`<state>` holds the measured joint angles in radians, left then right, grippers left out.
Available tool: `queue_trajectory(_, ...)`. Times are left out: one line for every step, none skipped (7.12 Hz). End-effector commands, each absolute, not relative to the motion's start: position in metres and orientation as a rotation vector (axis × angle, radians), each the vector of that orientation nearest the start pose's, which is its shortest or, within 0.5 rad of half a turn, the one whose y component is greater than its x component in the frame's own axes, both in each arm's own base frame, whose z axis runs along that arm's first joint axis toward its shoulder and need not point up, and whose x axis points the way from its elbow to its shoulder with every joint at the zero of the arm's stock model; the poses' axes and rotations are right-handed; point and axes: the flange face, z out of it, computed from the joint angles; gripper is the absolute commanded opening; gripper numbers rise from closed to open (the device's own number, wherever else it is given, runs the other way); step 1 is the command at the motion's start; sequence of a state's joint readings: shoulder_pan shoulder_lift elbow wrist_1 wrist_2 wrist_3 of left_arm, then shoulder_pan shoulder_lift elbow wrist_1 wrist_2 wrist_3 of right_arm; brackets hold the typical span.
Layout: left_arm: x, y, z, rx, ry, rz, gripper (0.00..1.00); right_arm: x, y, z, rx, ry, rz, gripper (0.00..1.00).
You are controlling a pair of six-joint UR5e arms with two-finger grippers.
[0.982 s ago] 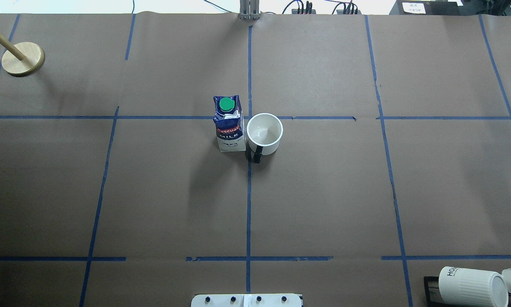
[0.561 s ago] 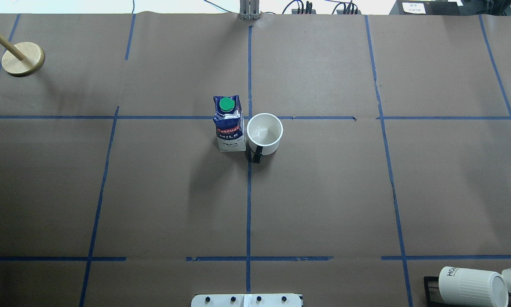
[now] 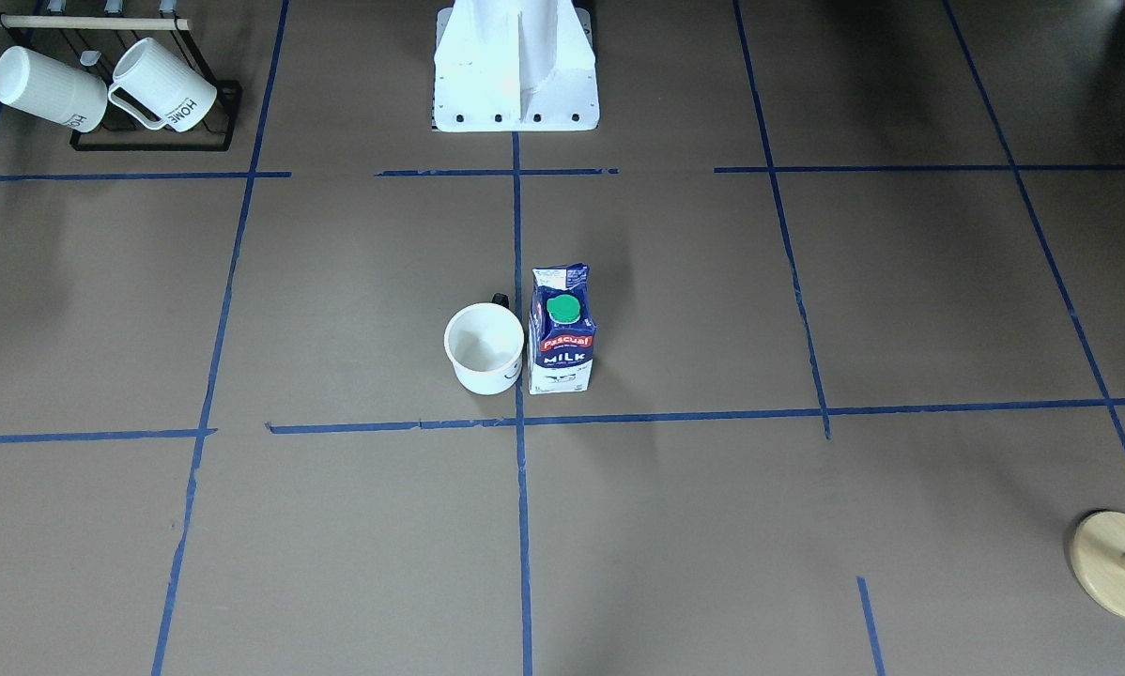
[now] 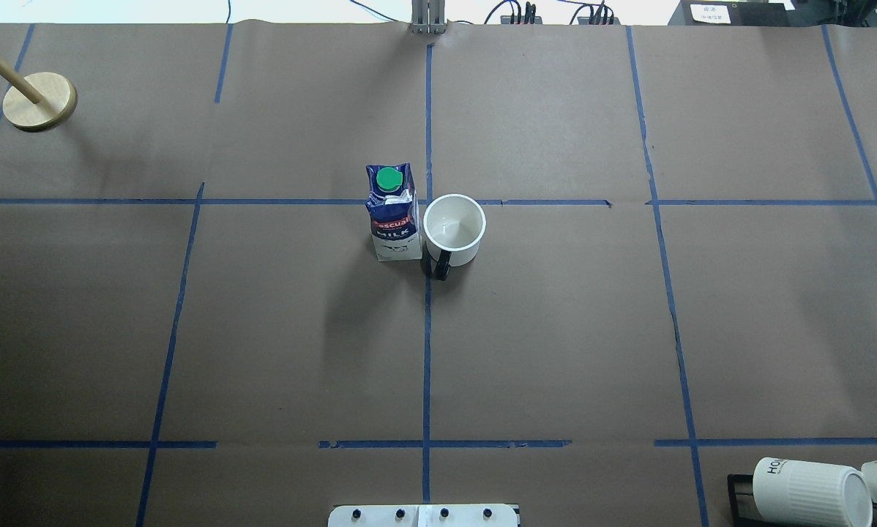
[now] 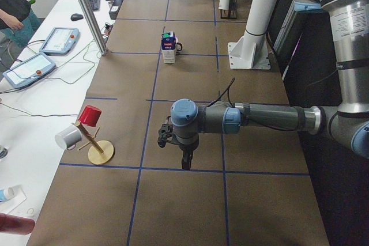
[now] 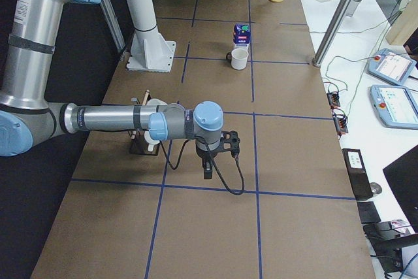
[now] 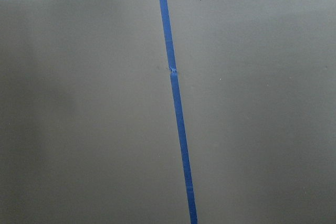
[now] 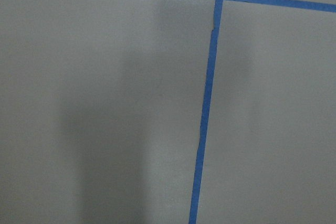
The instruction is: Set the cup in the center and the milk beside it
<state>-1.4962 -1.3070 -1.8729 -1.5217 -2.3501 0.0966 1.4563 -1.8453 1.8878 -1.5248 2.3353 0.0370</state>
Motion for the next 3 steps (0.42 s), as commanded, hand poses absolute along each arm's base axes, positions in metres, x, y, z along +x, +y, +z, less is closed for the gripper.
queue_trajectory(-0.0346,-0.3837,0.6283,0.0,0.78,0.159,1.0,0.0199,-0.387,0.6181,0.024,-0.771,-0.106,1.0)
queue_trajectory(-0.0345,-0.3836,0.6284,-0.002,0.782,0.159,1.0,0.0198,-0.387,0.618,0.024,-0.772,-0.106,1.0)
queue_trajectory(-0.0346,-0.3836,0.6285,-0.002,0.78,0.159,1.0,0.0195,-0.387,0.6177,0.024,-0.777,-0.108,1.0)
